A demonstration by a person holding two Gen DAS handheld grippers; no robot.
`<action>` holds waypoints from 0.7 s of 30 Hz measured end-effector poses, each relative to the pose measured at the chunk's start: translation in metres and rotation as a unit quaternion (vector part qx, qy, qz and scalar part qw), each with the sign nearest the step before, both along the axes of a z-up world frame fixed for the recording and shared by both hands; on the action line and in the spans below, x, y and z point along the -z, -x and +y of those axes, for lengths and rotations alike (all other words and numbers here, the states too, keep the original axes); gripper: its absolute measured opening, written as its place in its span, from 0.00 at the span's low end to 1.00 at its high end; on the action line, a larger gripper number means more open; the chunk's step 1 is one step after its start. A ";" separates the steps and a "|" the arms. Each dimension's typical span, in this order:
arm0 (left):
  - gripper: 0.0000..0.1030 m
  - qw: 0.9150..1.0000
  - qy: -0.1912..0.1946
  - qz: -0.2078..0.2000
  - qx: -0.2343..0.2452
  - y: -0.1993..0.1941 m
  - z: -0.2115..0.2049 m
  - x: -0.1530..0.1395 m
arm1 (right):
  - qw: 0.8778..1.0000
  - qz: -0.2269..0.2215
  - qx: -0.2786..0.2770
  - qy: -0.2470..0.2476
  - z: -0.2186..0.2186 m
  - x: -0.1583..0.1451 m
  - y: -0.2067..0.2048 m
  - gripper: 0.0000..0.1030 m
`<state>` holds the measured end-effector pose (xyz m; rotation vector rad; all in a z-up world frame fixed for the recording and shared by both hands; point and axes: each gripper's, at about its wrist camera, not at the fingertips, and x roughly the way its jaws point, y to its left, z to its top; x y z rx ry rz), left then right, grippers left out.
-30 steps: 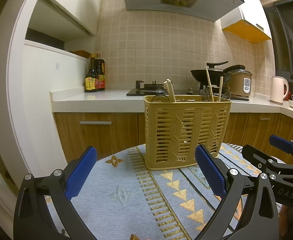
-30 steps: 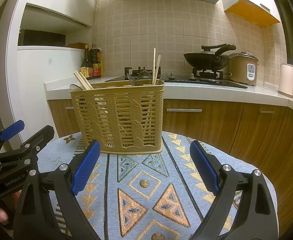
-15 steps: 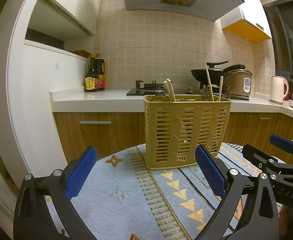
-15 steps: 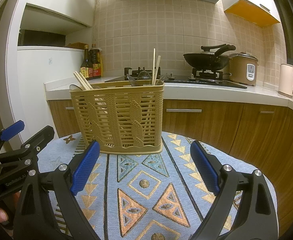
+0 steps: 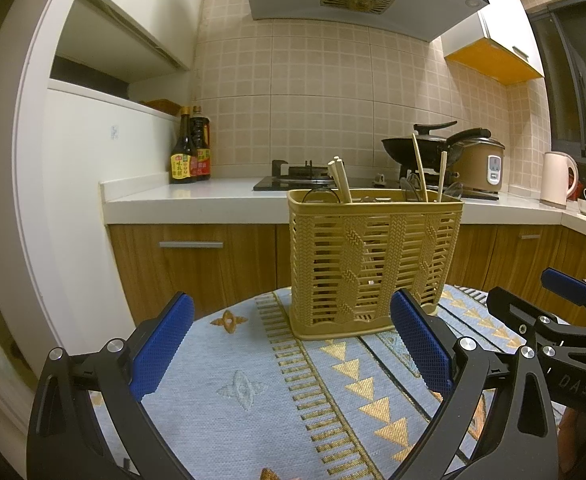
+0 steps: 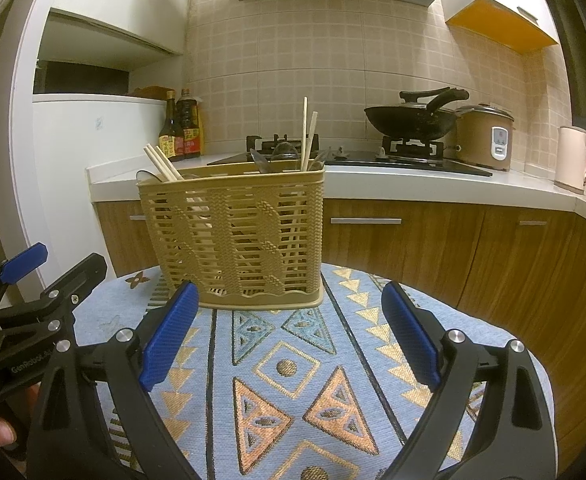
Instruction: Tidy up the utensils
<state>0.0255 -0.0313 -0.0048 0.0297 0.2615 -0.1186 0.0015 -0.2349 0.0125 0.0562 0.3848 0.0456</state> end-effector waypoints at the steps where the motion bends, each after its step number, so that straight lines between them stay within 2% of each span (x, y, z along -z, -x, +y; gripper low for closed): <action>1: 0.93 1.000 0.000 0.000 0.000 0.000 0.000 0.000 | 1.000 0.000 -0.001 0.000 0.000 0.000 0.000 0.86; 21: 0.93 1.000 0.000 0.003 0.002 -0.001 0.001 0.000 | 1.000 0.000 0.002 -0.001 -0.001 0.000 0.001 0.87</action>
